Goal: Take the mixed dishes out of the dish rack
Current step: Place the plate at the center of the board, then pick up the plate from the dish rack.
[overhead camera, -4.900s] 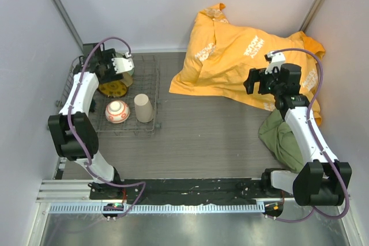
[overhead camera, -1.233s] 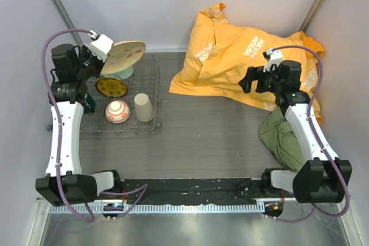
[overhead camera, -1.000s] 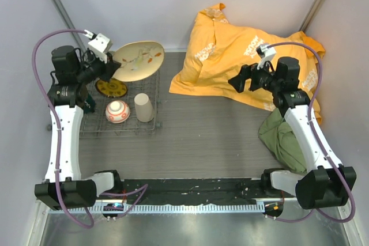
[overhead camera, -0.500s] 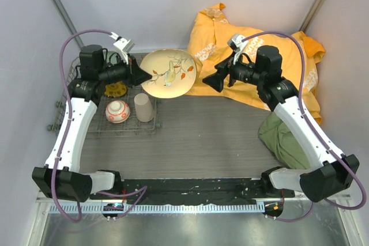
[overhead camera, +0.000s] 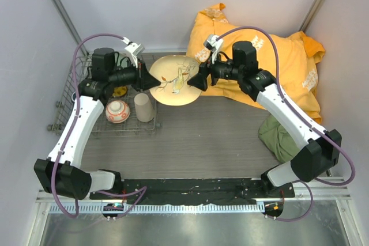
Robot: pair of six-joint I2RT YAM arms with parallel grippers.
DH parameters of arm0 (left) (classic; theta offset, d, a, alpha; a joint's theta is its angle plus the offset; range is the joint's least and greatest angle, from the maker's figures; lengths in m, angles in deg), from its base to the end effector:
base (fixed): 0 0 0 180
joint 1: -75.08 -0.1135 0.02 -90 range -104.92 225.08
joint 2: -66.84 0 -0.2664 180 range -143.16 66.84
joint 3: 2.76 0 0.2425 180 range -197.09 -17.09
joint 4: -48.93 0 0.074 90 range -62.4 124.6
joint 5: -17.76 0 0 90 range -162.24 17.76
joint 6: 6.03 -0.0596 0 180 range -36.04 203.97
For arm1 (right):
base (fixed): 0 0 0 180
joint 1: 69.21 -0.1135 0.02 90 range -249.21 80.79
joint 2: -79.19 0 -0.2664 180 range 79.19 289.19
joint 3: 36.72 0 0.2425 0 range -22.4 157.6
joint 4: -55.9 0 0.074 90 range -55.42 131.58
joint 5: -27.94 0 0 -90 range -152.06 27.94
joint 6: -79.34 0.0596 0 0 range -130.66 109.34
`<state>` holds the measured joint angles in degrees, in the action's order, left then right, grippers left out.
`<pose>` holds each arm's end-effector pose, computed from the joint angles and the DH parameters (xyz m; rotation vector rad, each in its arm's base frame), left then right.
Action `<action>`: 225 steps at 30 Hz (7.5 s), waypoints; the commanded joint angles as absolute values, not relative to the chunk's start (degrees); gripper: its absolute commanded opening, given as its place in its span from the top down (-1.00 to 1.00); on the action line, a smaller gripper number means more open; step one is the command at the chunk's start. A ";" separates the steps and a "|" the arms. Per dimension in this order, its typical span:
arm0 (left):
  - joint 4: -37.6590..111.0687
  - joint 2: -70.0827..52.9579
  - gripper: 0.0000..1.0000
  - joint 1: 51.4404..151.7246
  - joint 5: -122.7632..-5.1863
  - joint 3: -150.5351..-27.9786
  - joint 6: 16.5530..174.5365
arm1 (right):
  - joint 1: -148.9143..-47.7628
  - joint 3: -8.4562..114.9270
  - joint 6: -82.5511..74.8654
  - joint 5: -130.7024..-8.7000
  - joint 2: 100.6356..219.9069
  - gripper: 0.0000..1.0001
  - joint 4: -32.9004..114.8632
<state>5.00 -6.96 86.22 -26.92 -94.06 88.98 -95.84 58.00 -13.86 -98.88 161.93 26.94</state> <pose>0.2673 -0.0958 0.3907 0.6088 1.9227 -0.9770 0.2879 0.1843 0.3926 -0.9133 1.6643 0.8778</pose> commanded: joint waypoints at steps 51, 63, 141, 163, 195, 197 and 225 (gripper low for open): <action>5.77 -1.36 -0.99 85.89 -30.75 -89.42 79.31 | -58.76 48.44 -71.81 -117.52 178.93 0.99 -35.75; 5.86 -2.06 -0.99 85.89 -31.63 -88.81 79.31 | -58.31 49.41 -77.81 -117.96 188.35 0.99 -39.02; -13.73 -53.56 -0.96 83.08 -82.43 -138.88 -2.95 | -58.84 33.94 -51.18 -96.07 161.81 -0.67 2.46; -23.58 -66.92 -0.89 80.88 -88.41 -154.81 -17.63 | -58.93 32.80 -51.09 -97.66 165.85 -0.65 5.10; -17.96 -64.64 0.91 80.53 -90.69 -152.35 -19.48 | -58.93 28.76 -51.26 -97.83 165.85 -0.57 7.04; -17.08 -63.77 1.00 80.53 -90.34 -152.26 -19.66 | -58.84 28.58 -51.26 -97.92 165.41 -0.57 6.95; -15.32 -54.62 1.00 80.71 -85.42 -155.16 -14.12 | -58.84 25.24 -52.32 -98.97 159.79 -0.57 6.16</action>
<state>-22.61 -61.40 80.58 -85.69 -151.13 -14.80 -58.64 25.46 -51.13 -97.57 162.67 5.98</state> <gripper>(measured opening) 0.258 0.787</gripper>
